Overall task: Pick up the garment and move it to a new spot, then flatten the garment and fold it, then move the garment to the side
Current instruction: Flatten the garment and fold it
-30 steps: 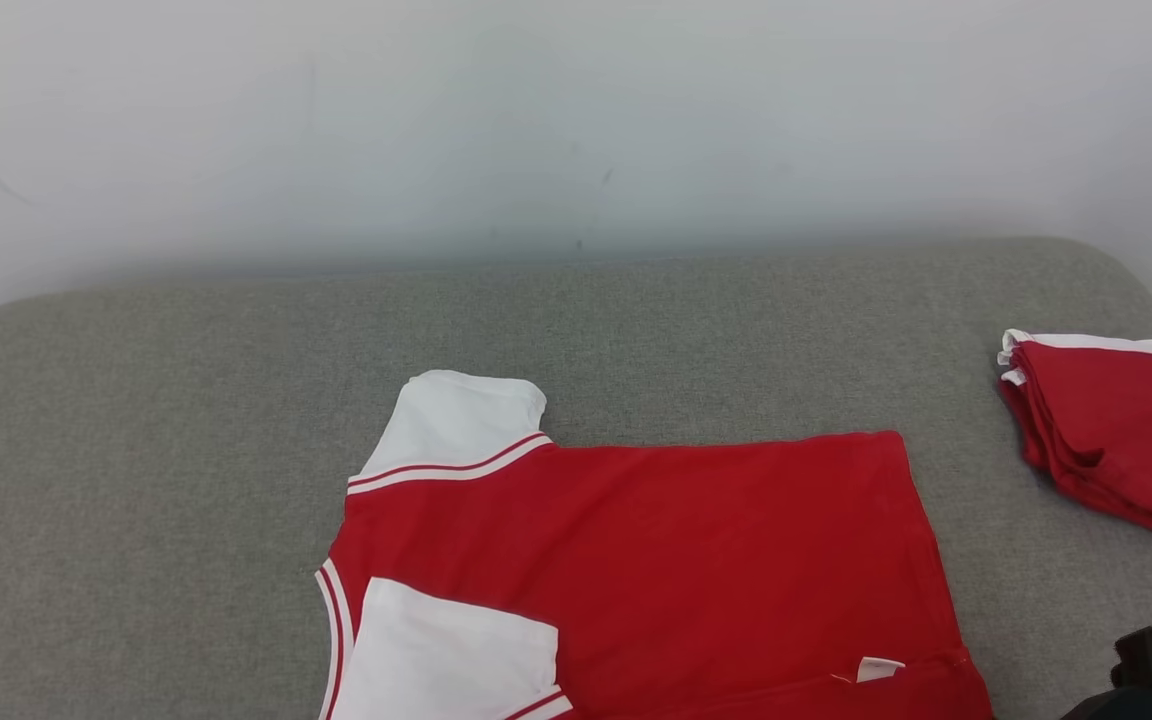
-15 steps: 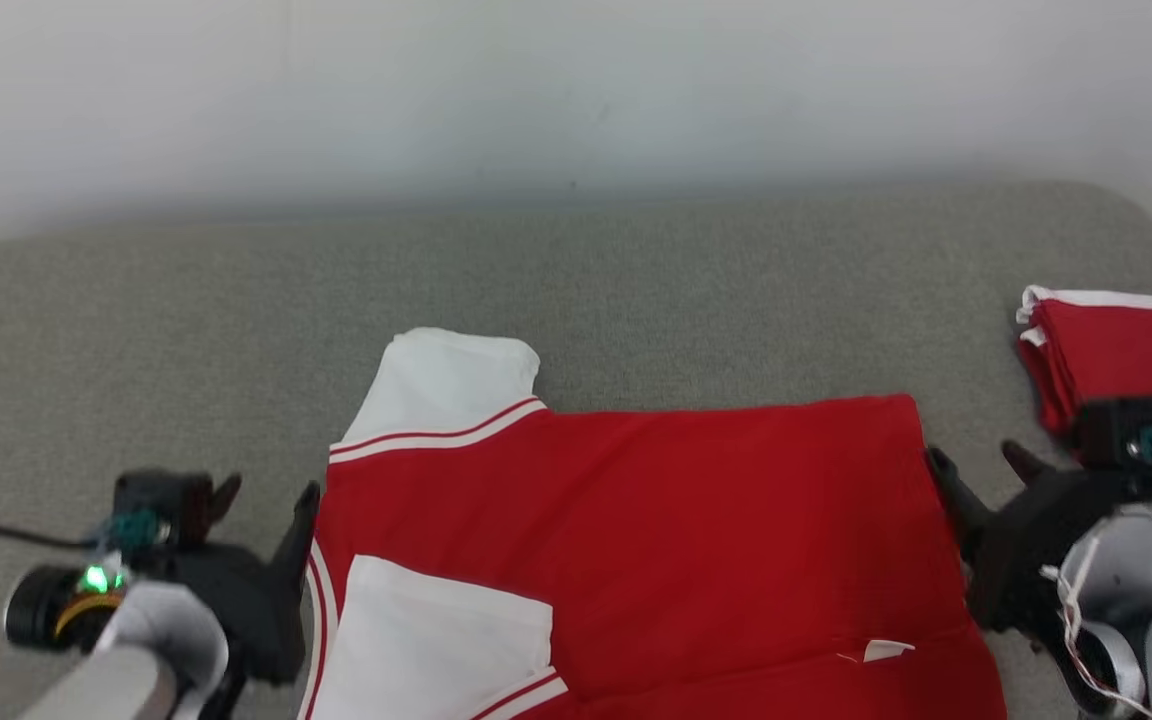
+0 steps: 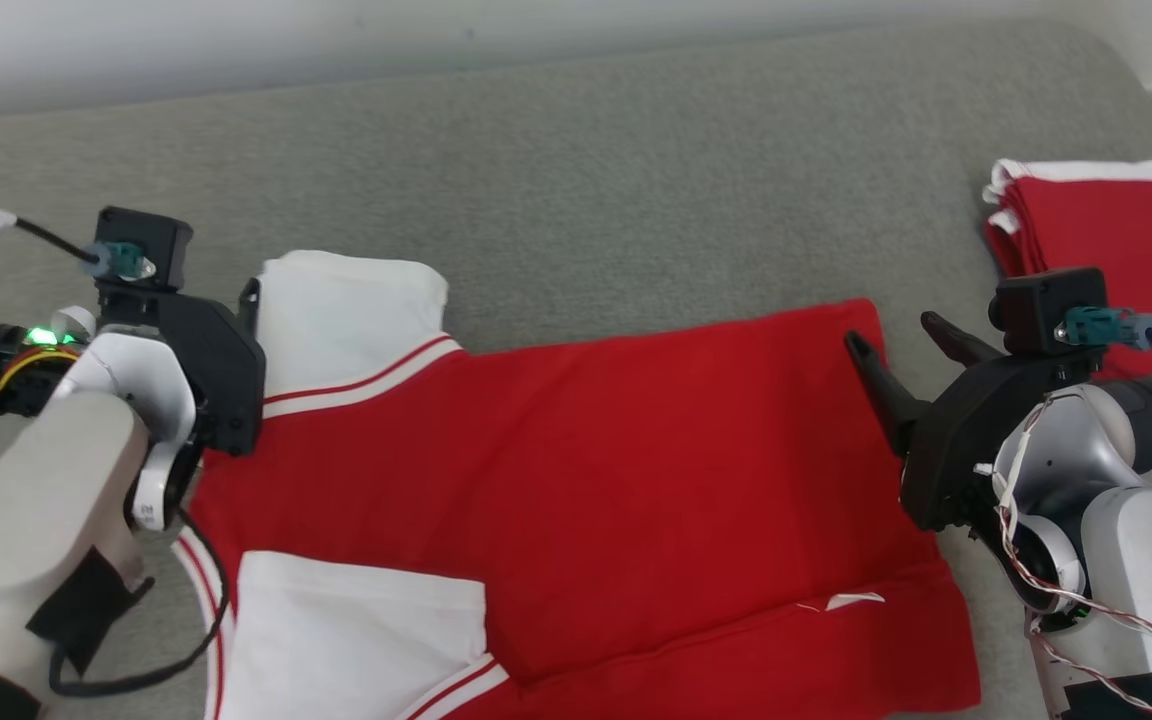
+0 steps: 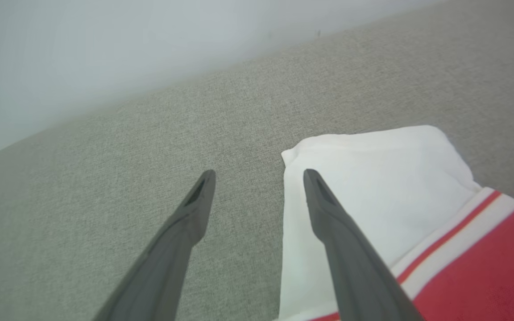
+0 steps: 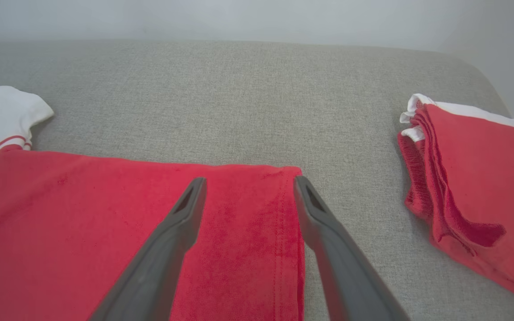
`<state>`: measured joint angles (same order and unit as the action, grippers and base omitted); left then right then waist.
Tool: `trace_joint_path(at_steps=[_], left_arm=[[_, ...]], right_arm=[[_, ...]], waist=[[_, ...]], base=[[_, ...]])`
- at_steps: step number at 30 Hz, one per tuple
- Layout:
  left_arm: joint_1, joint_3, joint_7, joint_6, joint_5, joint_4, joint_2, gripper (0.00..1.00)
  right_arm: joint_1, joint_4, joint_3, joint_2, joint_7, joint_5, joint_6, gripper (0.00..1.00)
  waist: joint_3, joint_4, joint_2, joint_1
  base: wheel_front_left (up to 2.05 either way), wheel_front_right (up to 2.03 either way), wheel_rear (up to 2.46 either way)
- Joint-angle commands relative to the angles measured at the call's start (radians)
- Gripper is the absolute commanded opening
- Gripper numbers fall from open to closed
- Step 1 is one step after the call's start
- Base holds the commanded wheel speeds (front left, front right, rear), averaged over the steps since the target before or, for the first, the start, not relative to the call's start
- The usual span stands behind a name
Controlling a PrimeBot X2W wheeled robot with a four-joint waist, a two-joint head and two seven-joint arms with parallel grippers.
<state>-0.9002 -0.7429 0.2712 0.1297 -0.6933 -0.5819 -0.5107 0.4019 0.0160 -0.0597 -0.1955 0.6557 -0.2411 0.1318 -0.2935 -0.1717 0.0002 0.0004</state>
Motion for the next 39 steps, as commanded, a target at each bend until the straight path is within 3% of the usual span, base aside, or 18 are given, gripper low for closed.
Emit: trace_joint_path(at_steps=[1, 7, 19, 26, 34, 35, 36, 37, 38, 39], left_arm=[[-0.024, -0.005, 0.010, -0.005, 0.002, -0.027, 0.001, 1.00], [-0.105, -0.027, 0.051, -0.006, 0.031, -0.150, 0.018, 1.00], [-0.118, -0.045, 0.081, -0.007, 0.018, -0.258, 0.054, 1.00], [-0.146, -0.025, 0.067, 0.022, 0.006, -0.313, 0.056, 1.00], [-0.143, -0.048, 0.121, -0.019, -0.008, -0.332, 0.076, 1.00], [-0.137, -0.048, 0.126, -0.032, -0.019, -0.329, 0.078, 0.39], [-0.133, -0.046, 0.135, -0.042, -0.027, -0.332, 0.076, 0.20], [-0.129, -0.051, 0.149, -0.055, -0.025, -0.336, 0.072, 0.20], [-0.128, -0.050, 0.163, -0.062, -0.033, -0.339, 0.068, 0.00], [-0.129, -0.046, 0.166, -0.069, -0.039, -0.340, 0.064, 0.00]], right_arm=[[0.008, 0.000, 0.000, -0.005, -0.009, -0.005, -0.002, 1.00], [0.007, -0.021, 0.003, -0.017, -0.041, -0.004, -0.002, 1.00], [0.027, -0.067, -0.009, -0.015, -0.056, -0.021, -0.002, 1.00], [0.023, -0.068, -0.028, -0.030, -0.043, -0.029, -0.002, 1.00], [-0.002, -0.046, -0.022, -0.037, -0.030, -0.031, -0.002, 1.00], [-0.005, -0.045, -0.021, -0.034, -0.029, -0.030, -0.002, 1.00], [-0.007, -0.044, -0.021, -0.029, -0.028, -0.026, -0.002, 1.00], [-0.009, -0.044, -0.022, -0.026, -0.026, -0.022, -0.002, 1.00], [-0.008, -0.042, -0.024, -0.021, -0.026, -0.019, -0.002, 1.00], [-0.007, -0.041, -0.026, -0.019, -0.024, -0.016, -0.002, 1.00]], waist=[[-0.065, -0.066, -0.0002, -0.0004], [-0.088, -0.083, -0.0002, -0.0004], [-0.077, -0.088, -0.0002, -0.0004], [-0.072, -0.107, -0.0002, -0.0004], [-0.079, -0.115, -0.0002, -0.0004], [-0.080, -0.115, -0.0002, -0.0004], [-0.082, -0.115, -0.0002, -0.0004], [-0.083, -0.115, -0.0002, -0.0004], [-0.087, -0.116, -0.0002, -0.0004], [-0.089, -0.116, -0.0002, -0.0004]], base=[[0.00, 0.00, 0.00], [0.00, 0.00, 0.00], [0.00, 0.00, 0.00], [0.00, 0.00, 0.00], [0.00, 0.00, 0.00], [0.00, 0.00, 0.00], [0.00, 0.00, 0.00], [0.00, 0.00, 0.00], [0.00, 0.00, 0.00], [0.00, 0.00, 0.00]])
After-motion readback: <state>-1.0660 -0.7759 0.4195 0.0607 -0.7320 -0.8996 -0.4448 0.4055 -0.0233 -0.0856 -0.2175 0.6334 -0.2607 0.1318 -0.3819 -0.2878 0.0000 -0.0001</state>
